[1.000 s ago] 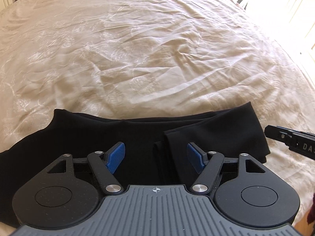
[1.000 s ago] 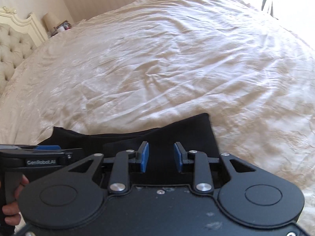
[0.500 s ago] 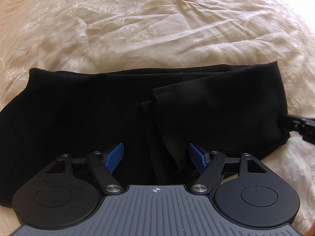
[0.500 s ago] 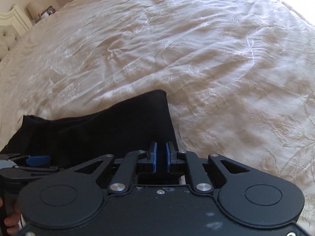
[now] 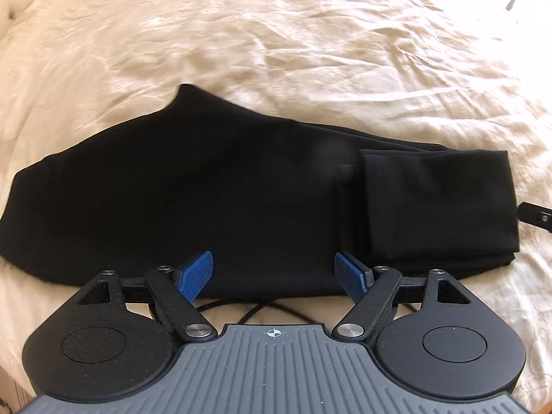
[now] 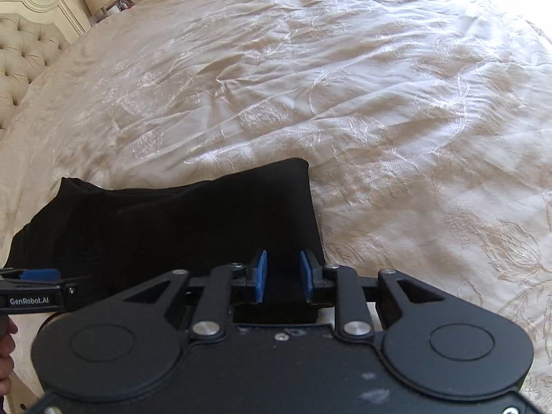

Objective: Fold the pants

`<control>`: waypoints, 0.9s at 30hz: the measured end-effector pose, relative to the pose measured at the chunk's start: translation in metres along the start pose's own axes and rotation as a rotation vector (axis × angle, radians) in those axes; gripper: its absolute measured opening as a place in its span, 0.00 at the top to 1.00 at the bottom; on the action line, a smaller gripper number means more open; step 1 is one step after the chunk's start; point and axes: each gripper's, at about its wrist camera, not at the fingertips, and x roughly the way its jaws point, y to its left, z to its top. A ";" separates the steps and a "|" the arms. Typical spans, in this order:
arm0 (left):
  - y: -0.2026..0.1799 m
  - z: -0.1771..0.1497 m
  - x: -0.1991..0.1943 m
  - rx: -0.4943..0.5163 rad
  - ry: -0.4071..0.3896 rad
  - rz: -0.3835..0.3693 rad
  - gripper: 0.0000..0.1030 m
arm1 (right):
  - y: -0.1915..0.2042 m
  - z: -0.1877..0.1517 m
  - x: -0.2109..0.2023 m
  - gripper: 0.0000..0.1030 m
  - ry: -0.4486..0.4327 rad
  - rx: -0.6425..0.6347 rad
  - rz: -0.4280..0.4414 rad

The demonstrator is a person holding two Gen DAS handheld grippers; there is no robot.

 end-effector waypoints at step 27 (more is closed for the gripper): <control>0.205 -0.010 0.006 -0.153 0.042 0.038 0.26 | 0.262 -0.021 0.038 0.68 0.120 -0.266 0.164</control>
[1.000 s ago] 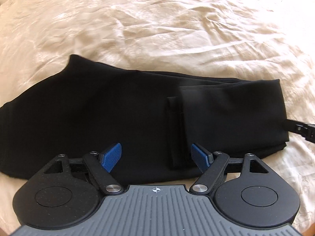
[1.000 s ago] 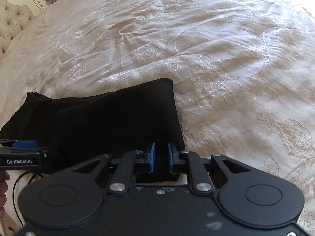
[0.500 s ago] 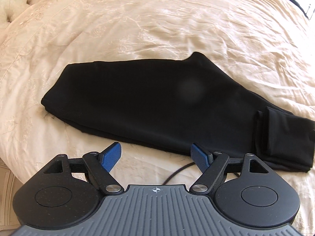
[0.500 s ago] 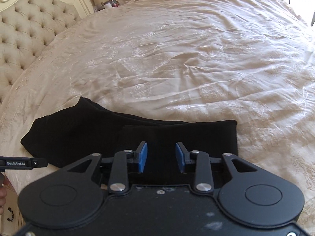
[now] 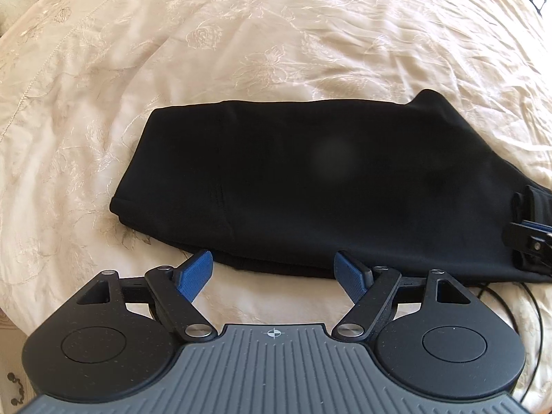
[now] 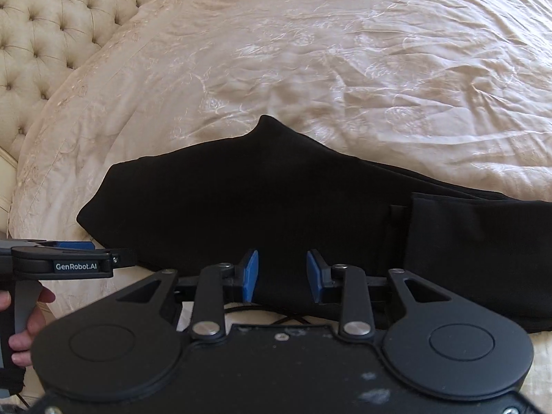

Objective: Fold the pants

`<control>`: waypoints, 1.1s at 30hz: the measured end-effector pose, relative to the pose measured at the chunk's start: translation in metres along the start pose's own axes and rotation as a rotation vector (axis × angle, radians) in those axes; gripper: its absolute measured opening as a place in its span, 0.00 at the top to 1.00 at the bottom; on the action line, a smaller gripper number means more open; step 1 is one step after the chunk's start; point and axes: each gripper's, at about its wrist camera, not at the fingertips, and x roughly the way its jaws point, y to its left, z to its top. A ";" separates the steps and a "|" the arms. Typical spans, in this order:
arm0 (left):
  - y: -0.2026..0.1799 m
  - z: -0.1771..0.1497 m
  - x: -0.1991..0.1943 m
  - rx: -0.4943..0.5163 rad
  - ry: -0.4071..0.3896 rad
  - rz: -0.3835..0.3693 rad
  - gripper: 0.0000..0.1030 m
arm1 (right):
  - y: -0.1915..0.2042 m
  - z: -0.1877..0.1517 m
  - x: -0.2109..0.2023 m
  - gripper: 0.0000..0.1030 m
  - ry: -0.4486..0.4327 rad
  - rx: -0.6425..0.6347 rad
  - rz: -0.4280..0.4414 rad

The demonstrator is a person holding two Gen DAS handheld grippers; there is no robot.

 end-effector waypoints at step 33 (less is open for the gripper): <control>0.095 0.042 0.022 -0.021 -0.086 0.006 0.26 | 0.009 0.120 0.156 0.70 0.129 0.102 -0.198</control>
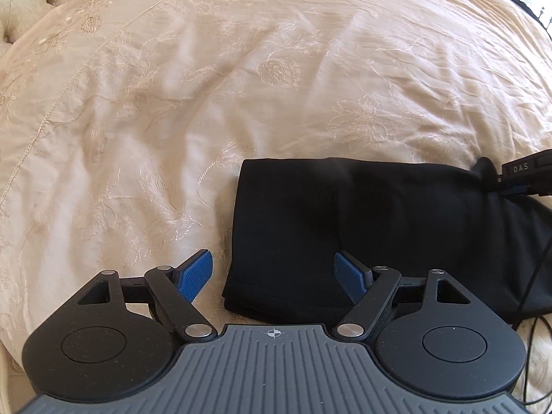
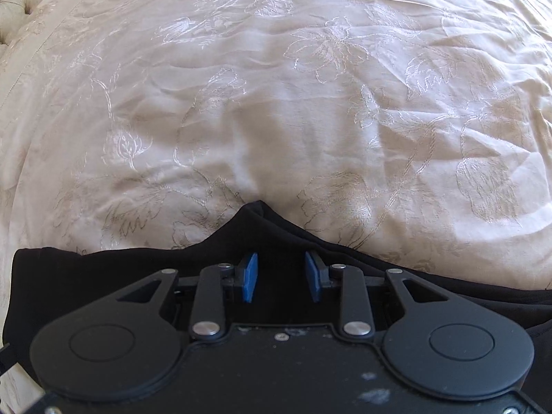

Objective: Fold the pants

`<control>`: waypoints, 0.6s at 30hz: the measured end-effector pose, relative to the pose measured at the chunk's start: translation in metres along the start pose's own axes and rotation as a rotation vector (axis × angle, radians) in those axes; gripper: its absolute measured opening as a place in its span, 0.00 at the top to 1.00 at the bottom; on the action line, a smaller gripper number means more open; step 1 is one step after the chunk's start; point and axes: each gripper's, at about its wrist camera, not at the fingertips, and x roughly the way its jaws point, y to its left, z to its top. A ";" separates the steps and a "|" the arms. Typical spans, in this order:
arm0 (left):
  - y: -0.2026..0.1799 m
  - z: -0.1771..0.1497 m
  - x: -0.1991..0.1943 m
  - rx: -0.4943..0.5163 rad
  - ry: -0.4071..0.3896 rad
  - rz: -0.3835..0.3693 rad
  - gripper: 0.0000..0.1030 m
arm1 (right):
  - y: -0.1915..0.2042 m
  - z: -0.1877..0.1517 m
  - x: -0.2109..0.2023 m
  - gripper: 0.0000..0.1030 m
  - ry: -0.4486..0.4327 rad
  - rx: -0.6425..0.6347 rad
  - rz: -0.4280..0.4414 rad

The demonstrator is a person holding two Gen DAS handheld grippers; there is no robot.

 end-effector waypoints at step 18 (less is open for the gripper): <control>0.015 -0.008 0.051 -0.056 0.140 -0.211 0.17 | -0.002 -0.002 -0.001 0.70 -0.002 -0.003 0.009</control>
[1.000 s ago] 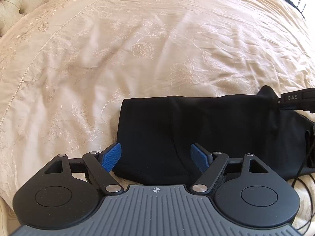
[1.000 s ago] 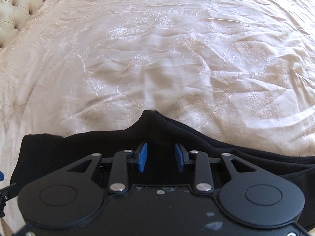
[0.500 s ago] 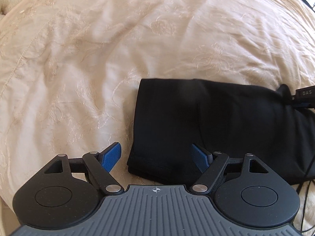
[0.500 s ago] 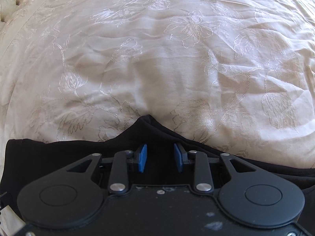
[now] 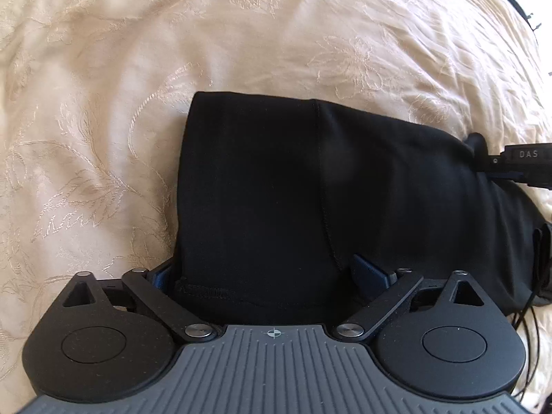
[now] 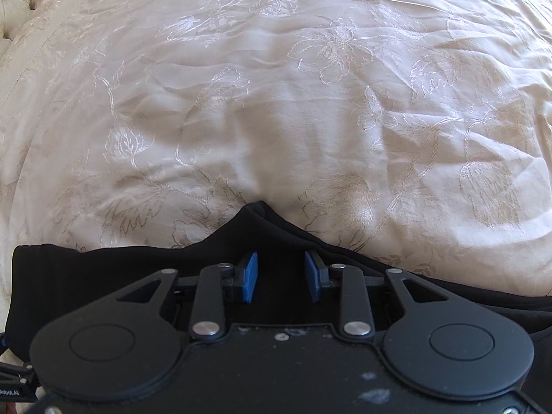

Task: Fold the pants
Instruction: 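Grasp the folded trouser edge with the left gripper and lift it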

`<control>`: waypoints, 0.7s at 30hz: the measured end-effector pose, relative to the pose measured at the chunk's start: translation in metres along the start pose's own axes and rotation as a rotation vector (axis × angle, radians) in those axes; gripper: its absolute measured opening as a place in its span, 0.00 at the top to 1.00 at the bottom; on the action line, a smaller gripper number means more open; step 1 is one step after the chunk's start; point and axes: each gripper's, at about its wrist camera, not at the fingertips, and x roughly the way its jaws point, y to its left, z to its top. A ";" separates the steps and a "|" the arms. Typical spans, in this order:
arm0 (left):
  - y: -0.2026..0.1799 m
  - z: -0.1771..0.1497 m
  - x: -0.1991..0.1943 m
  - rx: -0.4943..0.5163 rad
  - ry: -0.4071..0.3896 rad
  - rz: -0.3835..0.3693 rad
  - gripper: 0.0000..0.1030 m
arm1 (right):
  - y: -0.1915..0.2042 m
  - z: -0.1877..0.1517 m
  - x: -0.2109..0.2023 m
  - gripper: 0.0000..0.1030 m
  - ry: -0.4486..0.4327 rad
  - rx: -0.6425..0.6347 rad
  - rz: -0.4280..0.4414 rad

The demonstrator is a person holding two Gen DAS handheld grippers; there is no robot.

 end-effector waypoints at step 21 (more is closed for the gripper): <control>-0.060 0.005 -0.107 0.167 -0.297 -0.014 0.89 | 0.017 -0.085 -0.085 0.69 -0.085 -0.015 0.086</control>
